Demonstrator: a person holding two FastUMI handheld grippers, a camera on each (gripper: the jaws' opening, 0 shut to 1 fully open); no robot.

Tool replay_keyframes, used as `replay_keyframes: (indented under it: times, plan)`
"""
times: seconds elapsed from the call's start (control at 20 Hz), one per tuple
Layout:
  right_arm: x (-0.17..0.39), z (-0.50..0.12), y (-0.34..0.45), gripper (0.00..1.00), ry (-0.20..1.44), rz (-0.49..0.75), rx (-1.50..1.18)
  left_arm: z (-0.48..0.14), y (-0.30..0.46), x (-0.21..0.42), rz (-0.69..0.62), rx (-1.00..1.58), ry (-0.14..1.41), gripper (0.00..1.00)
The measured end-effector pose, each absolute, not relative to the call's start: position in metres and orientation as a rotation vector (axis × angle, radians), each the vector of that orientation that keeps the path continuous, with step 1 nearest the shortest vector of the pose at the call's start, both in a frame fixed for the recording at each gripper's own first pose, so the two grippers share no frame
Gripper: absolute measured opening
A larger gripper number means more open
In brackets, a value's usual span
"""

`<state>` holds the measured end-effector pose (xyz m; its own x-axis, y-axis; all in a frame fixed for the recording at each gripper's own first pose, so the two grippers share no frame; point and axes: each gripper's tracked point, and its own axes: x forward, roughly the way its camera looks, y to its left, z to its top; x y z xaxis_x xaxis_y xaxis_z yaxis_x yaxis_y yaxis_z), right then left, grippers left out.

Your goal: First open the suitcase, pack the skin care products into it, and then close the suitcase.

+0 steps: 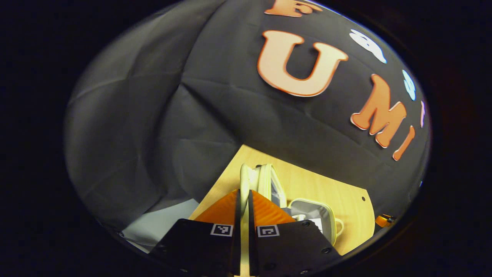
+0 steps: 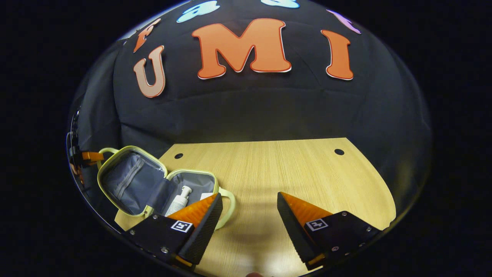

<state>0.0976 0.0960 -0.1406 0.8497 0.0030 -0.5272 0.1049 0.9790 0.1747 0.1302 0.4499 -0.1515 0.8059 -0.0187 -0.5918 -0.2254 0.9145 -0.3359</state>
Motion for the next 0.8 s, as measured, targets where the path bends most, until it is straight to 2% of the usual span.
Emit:
replay_keyframes:
  times: [0.3, 0.8]
  plan:
    - [0.093, -0.146, 0.075, 0.92, 0.536, -0.048, 0.213, -0.095, 0.368, 0.141, -0.009, -0.327, 0.565, 0.09]
    - [0.080, -0.154, 0.050, 0.93, 0.520, -0.048, 0.259, -0.066, 0.229, 0.138, -0.210, -0.244, 0.570, 0.09]
